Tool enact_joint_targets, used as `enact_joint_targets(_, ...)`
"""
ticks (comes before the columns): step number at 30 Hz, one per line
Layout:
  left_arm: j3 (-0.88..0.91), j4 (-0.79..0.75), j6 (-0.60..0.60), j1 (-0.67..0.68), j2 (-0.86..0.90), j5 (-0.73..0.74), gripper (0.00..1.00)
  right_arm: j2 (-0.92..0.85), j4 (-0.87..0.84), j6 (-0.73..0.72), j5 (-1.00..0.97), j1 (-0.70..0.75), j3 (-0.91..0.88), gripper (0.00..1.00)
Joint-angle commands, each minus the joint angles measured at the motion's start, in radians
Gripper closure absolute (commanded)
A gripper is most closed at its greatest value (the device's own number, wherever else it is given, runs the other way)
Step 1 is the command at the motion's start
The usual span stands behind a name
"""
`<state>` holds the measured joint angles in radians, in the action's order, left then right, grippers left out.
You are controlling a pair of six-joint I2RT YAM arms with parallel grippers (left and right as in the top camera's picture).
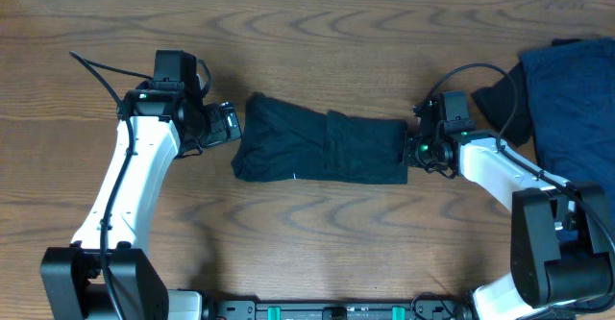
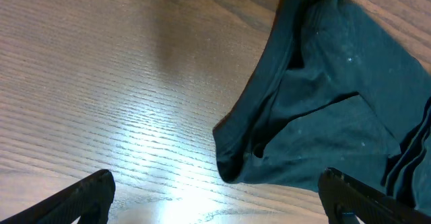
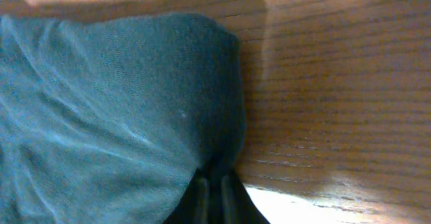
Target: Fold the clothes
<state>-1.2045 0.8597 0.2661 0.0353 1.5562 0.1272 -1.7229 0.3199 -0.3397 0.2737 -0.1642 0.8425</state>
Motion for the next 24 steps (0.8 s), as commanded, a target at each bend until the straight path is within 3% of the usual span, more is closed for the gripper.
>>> enact_joint_targets(1,0.008,0.003,0.002,-0.002,0.011,-0.008,0.02,0.003,-0.003,-0.003,0.003,0.001,-0.008,0.99)
enact_joint_targets(17,0.008,0.003,0.002,-0.002,0.011,-0.008,0.02,0.167,0.159,0.132,0.008,0.312,0.008,0.99)
enact_joint_targets(24,0.008,0.003,0.002,-0.002,0.011,-0.008,0.02,0.262,0.202,0.124,0.183,0.349,0.064,0.99)
